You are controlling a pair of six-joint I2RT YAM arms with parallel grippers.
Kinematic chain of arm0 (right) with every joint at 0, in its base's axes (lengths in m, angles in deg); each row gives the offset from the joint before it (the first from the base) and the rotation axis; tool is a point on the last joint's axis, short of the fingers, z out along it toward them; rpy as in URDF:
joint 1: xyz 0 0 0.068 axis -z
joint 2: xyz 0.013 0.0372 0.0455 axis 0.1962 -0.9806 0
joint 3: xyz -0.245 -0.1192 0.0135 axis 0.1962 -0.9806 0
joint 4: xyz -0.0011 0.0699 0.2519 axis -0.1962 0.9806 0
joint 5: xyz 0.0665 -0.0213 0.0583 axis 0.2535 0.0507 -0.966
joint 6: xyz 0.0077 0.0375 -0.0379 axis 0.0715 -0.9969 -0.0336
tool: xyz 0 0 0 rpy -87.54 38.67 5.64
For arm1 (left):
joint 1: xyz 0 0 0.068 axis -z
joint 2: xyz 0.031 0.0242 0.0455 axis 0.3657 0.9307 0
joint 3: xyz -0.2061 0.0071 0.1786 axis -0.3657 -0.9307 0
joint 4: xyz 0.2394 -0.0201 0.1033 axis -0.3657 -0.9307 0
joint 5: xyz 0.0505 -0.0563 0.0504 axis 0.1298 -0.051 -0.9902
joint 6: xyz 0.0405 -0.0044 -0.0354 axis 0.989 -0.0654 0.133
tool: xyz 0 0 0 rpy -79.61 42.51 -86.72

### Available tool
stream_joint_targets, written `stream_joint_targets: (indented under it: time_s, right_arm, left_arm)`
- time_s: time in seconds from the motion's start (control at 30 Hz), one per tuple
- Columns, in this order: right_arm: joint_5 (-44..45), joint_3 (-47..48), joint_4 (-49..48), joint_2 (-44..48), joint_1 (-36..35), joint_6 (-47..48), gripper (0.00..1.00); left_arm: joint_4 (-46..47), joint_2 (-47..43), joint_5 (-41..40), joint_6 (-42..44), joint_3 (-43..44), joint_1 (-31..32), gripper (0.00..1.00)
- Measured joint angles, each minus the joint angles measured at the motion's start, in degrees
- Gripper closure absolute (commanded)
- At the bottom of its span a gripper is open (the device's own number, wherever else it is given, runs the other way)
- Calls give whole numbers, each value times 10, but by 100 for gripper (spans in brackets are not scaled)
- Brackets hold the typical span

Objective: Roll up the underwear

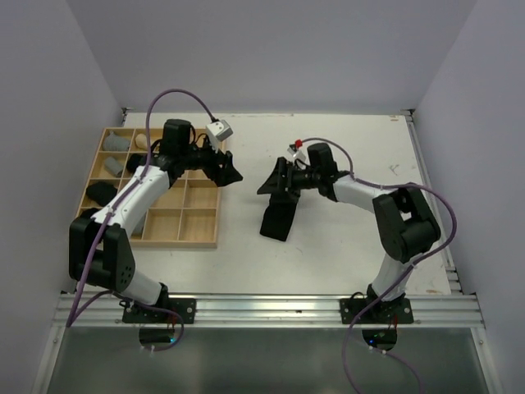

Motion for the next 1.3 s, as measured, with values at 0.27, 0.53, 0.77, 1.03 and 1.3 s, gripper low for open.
stream_joint_targets:
  time_s: [0.27,0.53,0.77,1.03,1.3]
  right_arm:
    - [30,-163,-174,-38,-56,-191,16]
    - [-20,-199,-392,-120,-45,-258,21]
    - [-31,-223,-402,-92,-44,-263,19]
    - [-25,-42,-193,-26,3,-149,20]
    - [-30,8,-186,-129,51,-120,21]
  left_arm:
    - [2,5,6,0,0,0,18]
    - [1,11,6,3,0,-6,18]
    - [-5,11,16,26,0,-10,18]
    - [-3,11,37,33,-1,-10,19]
    - [3,21,37,39,-1,-10,20]
